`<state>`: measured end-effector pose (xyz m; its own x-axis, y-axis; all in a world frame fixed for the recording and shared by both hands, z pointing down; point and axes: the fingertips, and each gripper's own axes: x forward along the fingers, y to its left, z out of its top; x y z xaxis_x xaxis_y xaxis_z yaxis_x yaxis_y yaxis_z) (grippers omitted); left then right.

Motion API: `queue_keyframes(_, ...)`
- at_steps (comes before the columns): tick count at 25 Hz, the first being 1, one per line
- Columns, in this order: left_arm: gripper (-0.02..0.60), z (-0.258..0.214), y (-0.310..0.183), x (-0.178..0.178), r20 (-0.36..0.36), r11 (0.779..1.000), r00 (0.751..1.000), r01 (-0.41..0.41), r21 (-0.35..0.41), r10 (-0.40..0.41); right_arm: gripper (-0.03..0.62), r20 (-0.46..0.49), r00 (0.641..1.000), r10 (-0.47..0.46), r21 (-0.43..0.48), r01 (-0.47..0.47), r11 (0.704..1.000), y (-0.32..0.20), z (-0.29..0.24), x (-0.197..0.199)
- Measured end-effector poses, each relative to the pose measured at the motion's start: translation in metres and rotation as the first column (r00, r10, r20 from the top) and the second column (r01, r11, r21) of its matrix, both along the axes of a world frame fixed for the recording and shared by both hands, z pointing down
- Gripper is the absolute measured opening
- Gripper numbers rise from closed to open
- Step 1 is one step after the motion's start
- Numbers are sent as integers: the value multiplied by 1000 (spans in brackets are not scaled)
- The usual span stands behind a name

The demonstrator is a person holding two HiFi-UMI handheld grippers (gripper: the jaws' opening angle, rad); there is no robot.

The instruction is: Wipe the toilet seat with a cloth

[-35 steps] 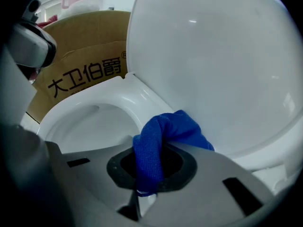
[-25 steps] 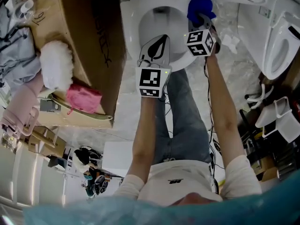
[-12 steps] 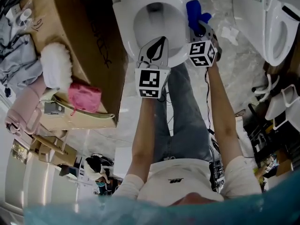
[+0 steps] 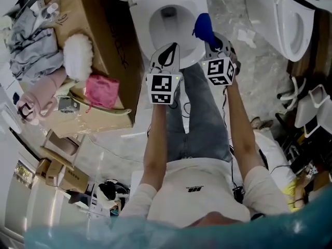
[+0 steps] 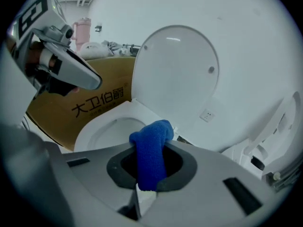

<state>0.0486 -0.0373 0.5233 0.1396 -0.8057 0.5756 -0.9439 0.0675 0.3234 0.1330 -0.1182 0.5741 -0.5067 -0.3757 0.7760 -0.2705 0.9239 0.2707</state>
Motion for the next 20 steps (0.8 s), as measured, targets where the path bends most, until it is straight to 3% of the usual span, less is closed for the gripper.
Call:
queue_keyframes(13, 9, -179, 26, 2, 49, 993, 997, -67, 101, 62, 20, 193, 981, 36, 36, -44, 998, 49, -213, 1)
queue_keyframes(20, 9, -258, 53, 2, 87, 983, 992, -106, 149, 94, 20, 306, 951, 43, -17, -40, 999, 86, -304, 6)
